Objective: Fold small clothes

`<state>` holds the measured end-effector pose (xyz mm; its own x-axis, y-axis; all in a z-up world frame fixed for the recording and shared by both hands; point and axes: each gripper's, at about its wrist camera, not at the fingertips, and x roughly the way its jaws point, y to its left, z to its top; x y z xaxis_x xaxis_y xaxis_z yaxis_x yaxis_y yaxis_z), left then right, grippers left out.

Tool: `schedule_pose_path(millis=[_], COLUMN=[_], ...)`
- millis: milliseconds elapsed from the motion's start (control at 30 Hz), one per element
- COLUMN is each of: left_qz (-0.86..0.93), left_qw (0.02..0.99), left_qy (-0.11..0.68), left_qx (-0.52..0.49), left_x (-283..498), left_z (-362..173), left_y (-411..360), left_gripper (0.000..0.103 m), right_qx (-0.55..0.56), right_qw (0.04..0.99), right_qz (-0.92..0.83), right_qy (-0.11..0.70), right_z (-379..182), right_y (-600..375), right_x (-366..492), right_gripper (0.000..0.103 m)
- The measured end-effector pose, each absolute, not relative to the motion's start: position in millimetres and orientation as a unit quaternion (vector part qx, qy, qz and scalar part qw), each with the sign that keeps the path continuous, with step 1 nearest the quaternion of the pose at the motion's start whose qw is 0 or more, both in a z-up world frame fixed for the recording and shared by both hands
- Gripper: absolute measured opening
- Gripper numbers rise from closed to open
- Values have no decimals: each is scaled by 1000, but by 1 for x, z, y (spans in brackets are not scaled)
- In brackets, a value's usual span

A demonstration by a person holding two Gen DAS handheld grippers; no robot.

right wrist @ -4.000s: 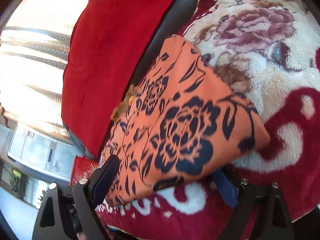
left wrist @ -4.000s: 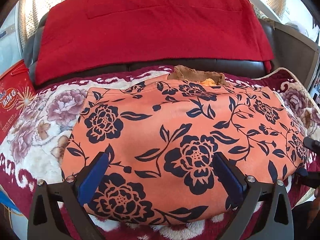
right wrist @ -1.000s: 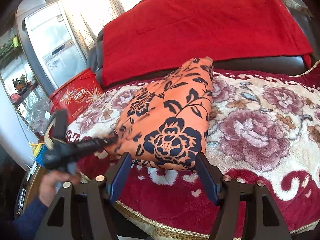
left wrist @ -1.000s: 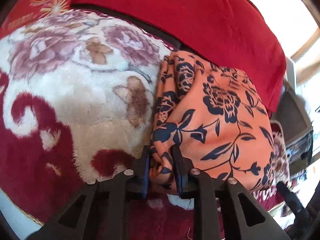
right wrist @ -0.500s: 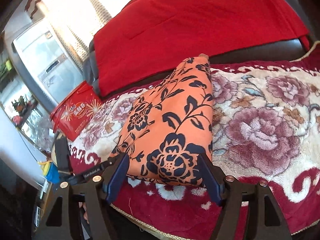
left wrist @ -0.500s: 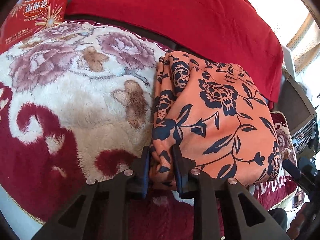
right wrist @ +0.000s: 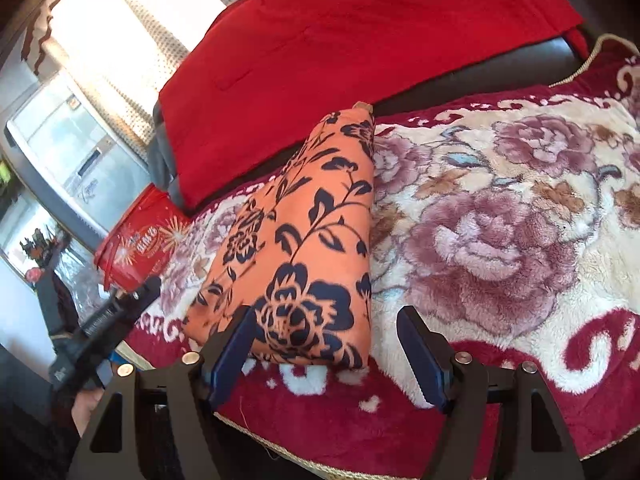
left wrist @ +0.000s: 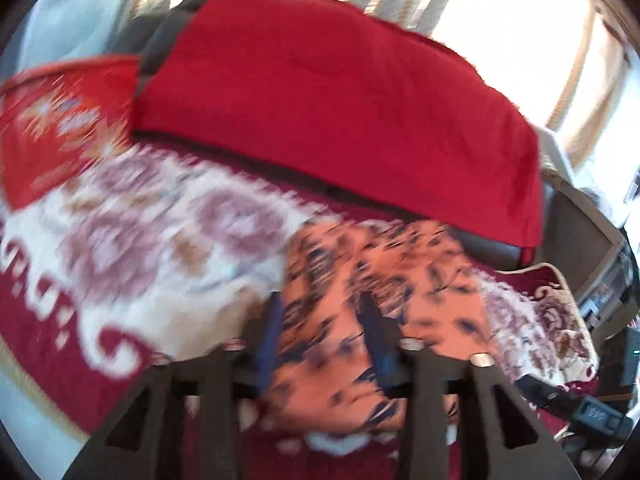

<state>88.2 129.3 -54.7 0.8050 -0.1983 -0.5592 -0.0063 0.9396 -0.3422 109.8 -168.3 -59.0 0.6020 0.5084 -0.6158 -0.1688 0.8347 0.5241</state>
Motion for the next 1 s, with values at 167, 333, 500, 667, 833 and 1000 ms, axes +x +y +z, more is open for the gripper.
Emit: schedule_pose_path(millis=[167,333,500,667,833,1000], left_qz=[-62,-47,-57,-56,-55,-58], left_qw=[922,905,910,915,916,916], left_qy=[366,409,398,389,387,388], left_qx=[-110,-105,-102,-91,-86,-91], left_x=[143,155,153,153,150,149], left_z=[-80,-134,-136,-139,-137,-137], left_y=[90,88,91,91,88,88], left_gripper=[63,63,63,63,63,63], right_qx=[250,270,297,282,99,169], right_qw=[856,835,814,783,858,838], right_qz=[206,208,205,244,192,190], right_qy=[404,432,455,498,465,482], right_z=[-58,-69,-81,-100,-64,-73], right_y=[-173,-180,-186,-161,-118,-136], right_x=[127,150,183,208,185,197], right_gripper=[78,79,79,47,38,59])
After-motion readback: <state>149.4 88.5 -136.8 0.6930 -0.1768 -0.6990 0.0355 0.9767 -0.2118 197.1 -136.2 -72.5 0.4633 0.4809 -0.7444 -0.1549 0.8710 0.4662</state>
